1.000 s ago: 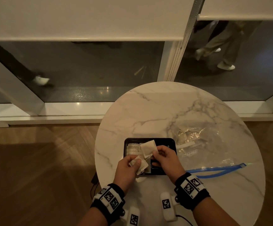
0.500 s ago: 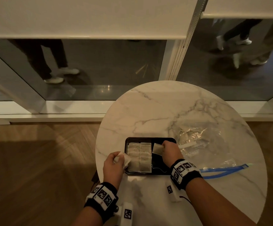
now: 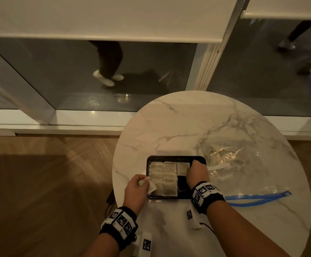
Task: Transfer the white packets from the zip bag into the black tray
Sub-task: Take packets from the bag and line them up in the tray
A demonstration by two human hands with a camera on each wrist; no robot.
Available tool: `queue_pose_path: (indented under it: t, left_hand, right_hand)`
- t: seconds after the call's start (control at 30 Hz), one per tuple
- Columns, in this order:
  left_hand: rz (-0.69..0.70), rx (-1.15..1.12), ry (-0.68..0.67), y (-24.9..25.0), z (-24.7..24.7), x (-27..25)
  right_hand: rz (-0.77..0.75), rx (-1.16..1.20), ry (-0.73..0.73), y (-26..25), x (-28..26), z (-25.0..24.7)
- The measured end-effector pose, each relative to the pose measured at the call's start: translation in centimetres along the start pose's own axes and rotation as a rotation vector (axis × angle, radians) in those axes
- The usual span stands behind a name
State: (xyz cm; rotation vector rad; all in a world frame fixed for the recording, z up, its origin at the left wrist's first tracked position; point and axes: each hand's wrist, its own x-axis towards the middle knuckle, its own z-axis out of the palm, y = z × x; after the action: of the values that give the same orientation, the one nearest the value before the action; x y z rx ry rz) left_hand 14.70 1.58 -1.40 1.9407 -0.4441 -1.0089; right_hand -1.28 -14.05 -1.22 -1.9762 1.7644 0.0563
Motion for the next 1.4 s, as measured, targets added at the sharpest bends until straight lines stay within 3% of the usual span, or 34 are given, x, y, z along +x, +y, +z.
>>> queue_pose_path:
  t: [0.1, 0.27, 0.53, 0.77, 0.83, 0.93, 1.0, 1.13, 1.23, 1.3, 1.4]
  left_hand:
    - [0.003, 0.009, -0.017, -0.3, -0.1, 0.0]
    - [0.020, 0.021, -0.008, -0.3, -0.2, 0.0]
    - [0.037, 0.024, -0.024, -0.2, -0.4, 0.0]
    - [0.158, -0.040, -0.008, 1.0, -0.6, -0.5]
    - [0.172, -0.074, -0.040, 1.7, -0.2, -0.7]
    - [0.154, -0.150, -0.091, 2.4, 1.0, -0.9]
    - [0.125, -0.164, -0.089, 2.5, 1.8, -0.8]
    - [0.117, -0.147, -0.165, 2.3, 3.4, -0.5]
    - [0.143, -0.031, -0.176, 2.1, 4.2, -0.4]
    - [0.259, 0.207, -0.200, 1.9, 4.2, -0.3]
    - [0.553, 0.618, -0.341, 0.9, 4.3, -0.3]
  right_hand:
    - [0.041, 0.100, 0.019, 0.1, -0.1, 0.6]
    - [0.117, 0.104, -0.072, 0.3, -0.2, 1.0]
    - [0.078, 0.102, -0.084, 0.3, 0.5, 1.9]
    - [-0.001, 0.267, -0.013, 0.4, -1.1, 0.1]
    - [-0.058, 0.477, -0.116, -0.1, -2.6, -0.8]
    - [-0.109, 0.807, -0.391, -0.6, -4.8, -1.3]
    - [-0.107, 0.910, -0.458, -0.5, -5.7, -1.3]
    - [-0.062, 0.968, -0.378, -0.2, -6.3, -1.2]
    - [0.067, 0.947, -0.214, 0.6, -5.4, -0.9]
    - [0.131, 0.826, -0.081, 1.5, -4.2, -0.4]
    - [0.150, 0.643, 0.030, 2.4, -2.6, 0.5]
